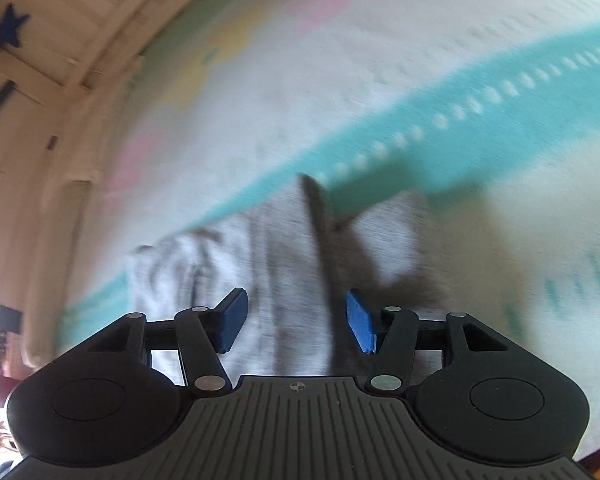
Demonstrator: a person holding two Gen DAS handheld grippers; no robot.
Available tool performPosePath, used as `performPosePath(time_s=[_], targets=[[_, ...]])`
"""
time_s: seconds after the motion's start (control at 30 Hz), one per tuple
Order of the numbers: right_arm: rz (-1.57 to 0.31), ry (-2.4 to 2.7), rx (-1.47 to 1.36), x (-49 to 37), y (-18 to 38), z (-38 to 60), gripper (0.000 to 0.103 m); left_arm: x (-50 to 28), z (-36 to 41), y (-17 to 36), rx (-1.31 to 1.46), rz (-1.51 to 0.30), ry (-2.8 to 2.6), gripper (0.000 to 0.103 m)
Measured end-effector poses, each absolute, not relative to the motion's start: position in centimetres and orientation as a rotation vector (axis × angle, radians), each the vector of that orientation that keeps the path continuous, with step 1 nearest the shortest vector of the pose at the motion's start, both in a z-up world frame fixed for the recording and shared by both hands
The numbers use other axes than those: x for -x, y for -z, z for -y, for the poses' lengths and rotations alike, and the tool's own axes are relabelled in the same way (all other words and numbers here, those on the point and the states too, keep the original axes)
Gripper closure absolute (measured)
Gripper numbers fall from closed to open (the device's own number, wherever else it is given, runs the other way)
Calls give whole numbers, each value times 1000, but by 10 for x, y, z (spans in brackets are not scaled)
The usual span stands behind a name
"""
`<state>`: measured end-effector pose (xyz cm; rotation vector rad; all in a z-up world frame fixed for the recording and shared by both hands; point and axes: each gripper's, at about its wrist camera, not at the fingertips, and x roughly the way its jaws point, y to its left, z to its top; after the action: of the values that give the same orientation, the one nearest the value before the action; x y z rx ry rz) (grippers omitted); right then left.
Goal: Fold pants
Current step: 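Lift the grasped sweatpants end with the right gripper and fold it over the stack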
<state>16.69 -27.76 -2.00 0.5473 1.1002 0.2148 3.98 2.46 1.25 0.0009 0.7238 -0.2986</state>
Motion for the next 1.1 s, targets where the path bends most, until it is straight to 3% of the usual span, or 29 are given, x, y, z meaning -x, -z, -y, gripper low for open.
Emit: performPosePath(time_s=[0.2,0.27,0.33,0.4,0.7,0.93,1.1], targets=[[-1115,-270,-705,-172,43,283,42,-51,-52,2,93,-816,208,46],[-1133,-315,-714,-175,45,277,44,-54,-56,2,102,-830,196,46],[-1147,-336,-705,-178,44,271,83,-59,-65,2,132,-841,176,46],[-1121,-349,-644,-174,33,263,86,-68,-77,-1,177,-847,145,46],[-840,-578,-666,-135,-57,273,88,-105,-146,-3,352,-880,-99,46],[-1043,-311,-555,-142,-11,295,88,-108,-119,-3,276,-876,-48,46],[-933,-411,-758,-140,-19,308,88,-108,-78,-2,181,-899,58,46]])
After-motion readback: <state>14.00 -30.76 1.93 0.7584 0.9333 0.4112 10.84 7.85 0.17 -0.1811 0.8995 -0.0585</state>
